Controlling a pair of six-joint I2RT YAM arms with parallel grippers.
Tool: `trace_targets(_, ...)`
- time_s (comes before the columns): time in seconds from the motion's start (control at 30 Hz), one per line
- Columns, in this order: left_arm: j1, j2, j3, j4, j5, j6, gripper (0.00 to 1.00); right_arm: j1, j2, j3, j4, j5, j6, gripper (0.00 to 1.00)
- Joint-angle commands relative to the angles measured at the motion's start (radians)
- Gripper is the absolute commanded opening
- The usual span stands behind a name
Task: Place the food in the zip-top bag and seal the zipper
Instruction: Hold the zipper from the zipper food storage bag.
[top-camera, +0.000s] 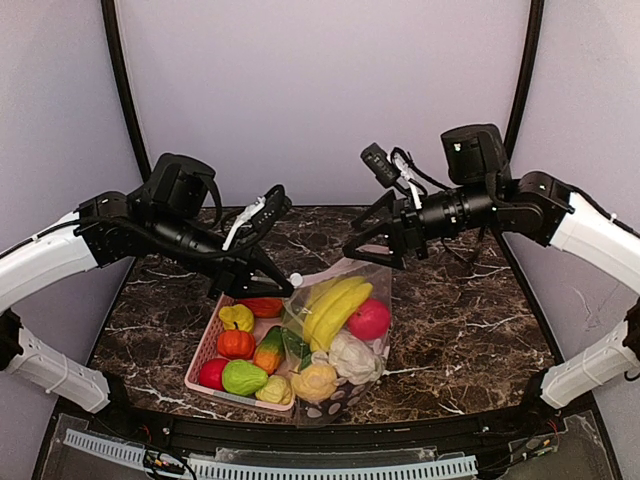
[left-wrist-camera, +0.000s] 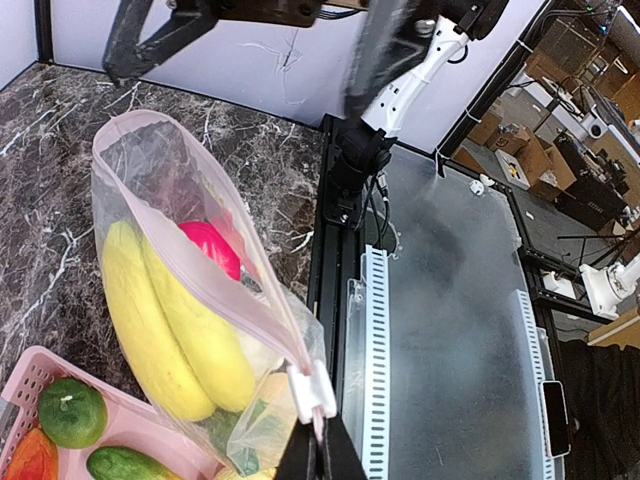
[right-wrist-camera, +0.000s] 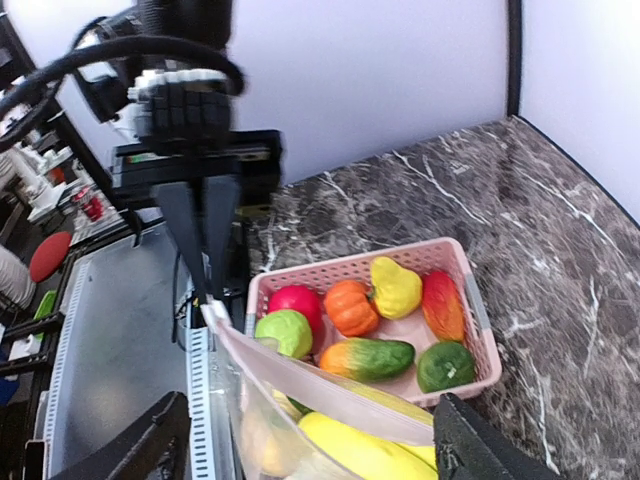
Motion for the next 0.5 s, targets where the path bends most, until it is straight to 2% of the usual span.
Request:
trace_targets(0.0,-0.004,-0.03,0.016,-0.032,-0.009,0.026,0.01,-0.049,-0.044,-0.057,-0.065,0.16,0.028,0.87)
trace_targets(0.13,-0.002,-0.033,0.017,-0.03,-0.014,0.028,0.01,-0.119,-0.099,-0.149,-0.059,0.171,0.046,0.93)
trace_targets(0.3,-0.002,-0.036,0.018,-0.032,-0.024,0.031,0.01,-0.218,-0.156,-0.283,0.029,0.078,0.092,0.94)
trace_targets(0.47,-0.003,-0.035,0.02,-0.036,-0.031,0.02,0.01,-0.228,-0.187,-0.31,0.097,0.037,0.125,0.95)
